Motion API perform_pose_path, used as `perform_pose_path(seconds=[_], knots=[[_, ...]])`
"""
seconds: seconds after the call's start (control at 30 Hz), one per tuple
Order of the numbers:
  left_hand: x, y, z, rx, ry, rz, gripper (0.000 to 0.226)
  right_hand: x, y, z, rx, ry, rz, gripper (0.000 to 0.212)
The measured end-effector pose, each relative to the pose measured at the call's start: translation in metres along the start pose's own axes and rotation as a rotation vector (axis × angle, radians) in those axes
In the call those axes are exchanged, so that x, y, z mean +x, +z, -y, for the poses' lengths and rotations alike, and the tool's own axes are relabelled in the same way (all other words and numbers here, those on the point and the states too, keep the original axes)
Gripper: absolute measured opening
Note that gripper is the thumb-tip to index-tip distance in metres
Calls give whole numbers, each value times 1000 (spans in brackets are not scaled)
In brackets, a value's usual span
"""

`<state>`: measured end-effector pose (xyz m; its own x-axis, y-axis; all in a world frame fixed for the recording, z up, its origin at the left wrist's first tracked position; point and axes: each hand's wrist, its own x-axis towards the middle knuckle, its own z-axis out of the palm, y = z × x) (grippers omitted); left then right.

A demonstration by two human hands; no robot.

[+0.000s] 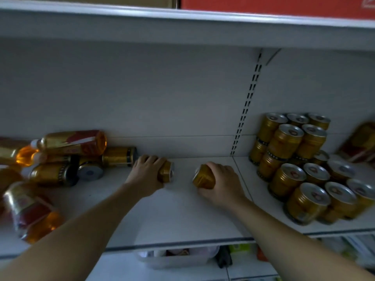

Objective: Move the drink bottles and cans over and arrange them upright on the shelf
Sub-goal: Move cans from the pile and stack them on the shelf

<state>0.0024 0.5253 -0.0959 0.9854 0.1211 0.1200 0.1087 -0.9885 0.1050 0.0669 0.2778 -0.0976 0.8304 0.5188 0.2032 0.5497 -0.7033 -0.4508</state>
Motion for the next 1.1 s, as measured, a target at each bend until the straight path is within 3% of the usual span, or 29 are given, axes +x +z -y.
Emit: perform_pose_path(seconds=[0.1,0.23,0.43,0.57,0.73,0.9,1.1], knots=[[-21,-6,-13,-268,-43,-47,90,-14,2,-11,246,49,-164,71],[-36,-4,-50,-917,-224,-86,74,-22,-4,-24,495,124,-144,67],[-55,20,-96,-921,-475,-157,75,-34,-16,-53,560,163,-4,69],[-68,26,-130,-831,-487,-190,77,-39,-19,-60,586,121,25,70],[-85,32,-168,-926,-490,-240,89,-53,-24,-68,635,70,34,68],[-87,25,-192,-1083,-424,-262,72,-81,-51,-73,642,51,-83,66],[-71,2,-236,-1353,-268,-324,50,-108,-125,-76,787,56,-370,74]])
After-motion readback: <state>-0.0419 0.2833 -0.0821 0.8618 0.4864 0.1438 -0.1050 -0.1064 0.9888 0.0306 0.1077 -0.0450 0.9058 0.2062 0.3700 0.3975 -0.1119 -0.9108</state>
